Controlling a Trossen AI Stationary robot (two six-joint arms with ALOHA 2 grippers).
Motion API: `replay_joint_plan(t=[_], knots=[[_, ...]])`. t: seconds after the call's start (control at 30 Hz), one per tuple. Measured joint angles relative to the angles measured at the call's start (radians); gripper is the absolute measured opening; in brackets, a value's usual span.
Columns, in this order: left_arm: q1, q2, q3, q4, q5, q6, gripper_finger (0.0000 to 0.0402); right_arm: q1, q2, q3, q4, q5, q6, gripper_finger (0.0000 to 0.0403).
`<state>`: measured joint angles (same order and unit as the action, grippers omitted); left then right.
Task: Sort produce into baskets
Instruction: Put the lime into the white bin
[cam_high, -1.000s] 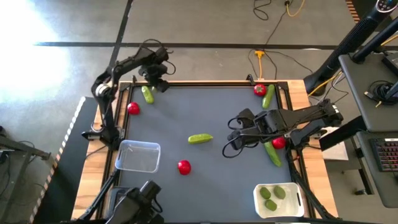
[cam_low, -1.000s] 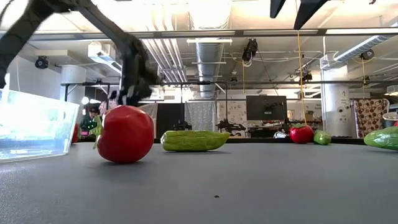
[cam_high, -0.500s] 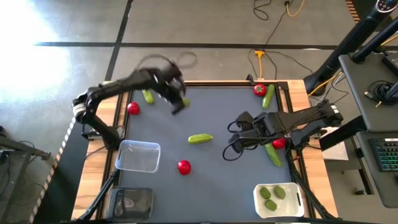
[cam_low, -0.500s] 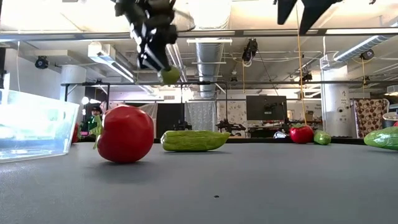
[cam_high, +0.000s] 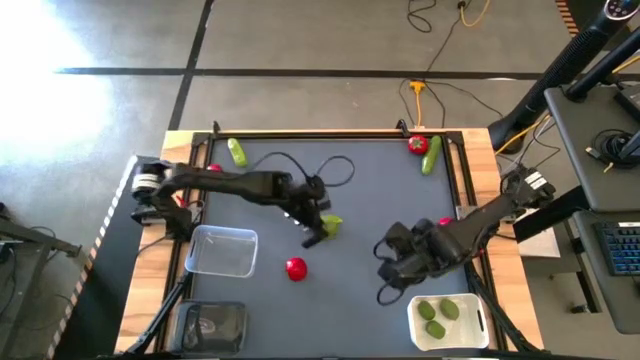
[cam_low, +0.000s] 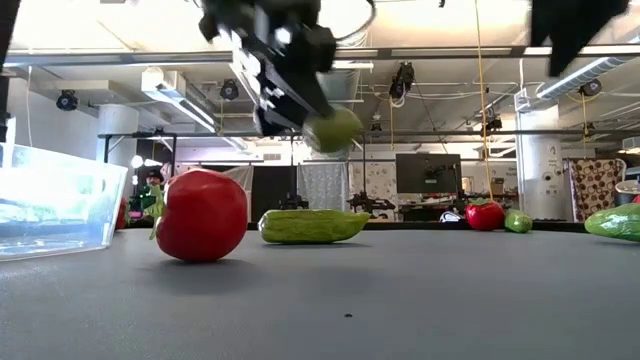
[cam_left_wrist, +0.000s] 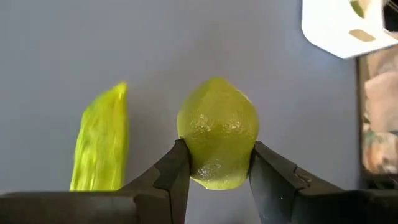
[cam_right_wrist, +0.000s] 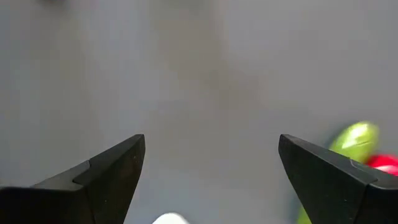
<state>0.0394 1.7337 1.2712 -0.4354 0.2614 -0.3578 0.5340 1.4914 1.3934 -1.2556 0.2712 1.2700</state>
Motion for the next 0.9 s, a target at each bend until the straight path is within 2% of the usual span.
replay_joint_plan(t=[0.17, 0.3, 0.4, 0.5, 0.6, 0.77, 0.9], knots=[[-0.042, 0.141, 0.052, 0.053, -0.012, 0.051, 0.0124, 0.026, 0.000, -0.118, 0.212, -0.127, -0.055, 0.0361], [-0.066, 0.226, 0.070, 0.038, -0.016, 0.078, 0.0131, 0.024, 0.000, -0.188, 0.332, -0.146, -0.035, 0.0361], [-0.092, 0.256, 0.077, 0.060, -0.016, 0.084, 0.0132, 0.017, 0.000, -0.213, 0.348, -0.137, -0.063, 0.0361], [-0.120, 0.286, 0.075, 0.073, -0.017, 0.074, 0.0133, 0.017, 0.000, -0.244, 0.374, -0.086, -0.127, 0.0361], [-0.139, 0.292, 0.077, 0.082, -0.049, 0.006, 0.0140, 0.018, 0.000, -0.281, 0.451, -0.037, -0.204, 0.0361], [-0.146, 0.285, 0.076, 0.086, -0.090, -0.076, 0.0183, 0.017, 0.000, -0.349, 0.621, -0.034, -0.361, 0.0361], [-0.152, 0.236, 0.076, 0.050, -0.100, -0.067, 0.0224, 0.017, 0.000, -0.394, 0.734, 0.009, -0.471, 0.0361]])
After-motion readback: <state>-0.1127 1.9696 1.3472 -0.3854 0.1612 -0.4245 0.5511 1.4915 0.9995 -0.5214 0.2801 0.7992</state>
